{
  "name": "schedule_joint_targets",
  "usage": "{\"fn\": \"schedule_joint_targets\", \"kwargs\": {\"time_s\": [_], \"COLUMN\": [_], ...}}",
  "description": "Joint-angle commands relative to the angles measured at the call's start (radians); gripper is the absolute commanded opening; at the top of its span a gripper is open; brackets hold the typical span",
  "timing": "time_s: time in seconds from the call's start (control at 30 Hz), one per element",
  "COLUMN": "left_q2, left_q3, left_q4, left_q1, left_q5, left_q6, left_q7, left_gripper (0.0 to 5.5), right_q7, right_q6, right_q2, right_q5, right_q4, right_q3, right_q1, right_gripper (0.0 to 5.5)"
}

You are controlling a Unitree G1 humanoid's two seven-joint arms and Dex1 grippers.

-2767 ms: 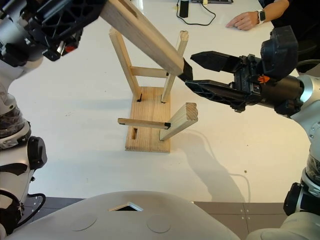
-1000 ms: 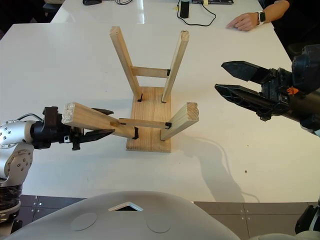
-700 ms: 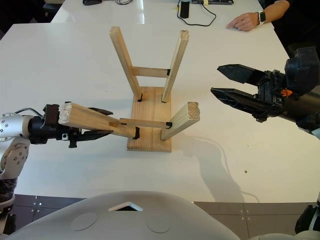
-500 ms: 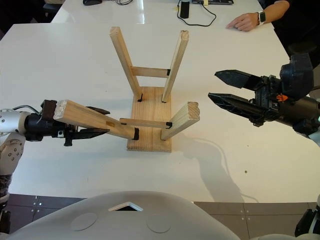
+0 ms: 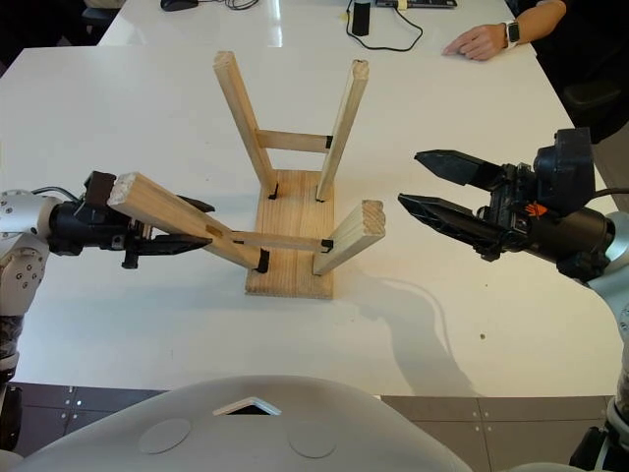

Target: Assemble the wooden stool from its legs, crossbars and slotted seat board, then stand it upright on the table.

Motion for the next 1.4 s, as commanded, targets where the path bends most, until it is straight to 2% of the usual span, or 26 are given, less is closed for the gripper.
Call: {"fn": "schedule_joint_targets", "kwargs": {"time_s": [0.03,0.47,0.83,1.4], "left_q2": [0.023,0.053,0.07,0.054], "left_q3": [-0.03,-0.18,-0.217,-0.398], "left_q4": [0.03,0.118,0.089,0.167], "left_q1": [-0.005,-0.128,-0.111,-0.186], "left_q5": [0.08,0.172,0.182,0.301], "left_q6": [-0.032,0.015,0.003,0.028], "left_q7": [-0.028,-0.065,-0.071,0.006], "left_gripper": [2.04,2.04,2.04,2.04], "right_q7": [-0.006,-0.01,-0.015,-0.012], "right_q6": [-0.015,-0.046,-0.053,-0.061], "right_q2": [0.004,0.018,0.026,0.035], "right_q5": [-0.015,-0.045,-0.055,-0.075], "right_q4": [-0.012,-0.022,-0.033,-0.034], "right_q3": [-0.002,0.037,0.044,0.084], "right_q1": [0.006,0.002,0.011,-0.017], "right_gripper": [3.12,3.12,3.12,3.12]}}
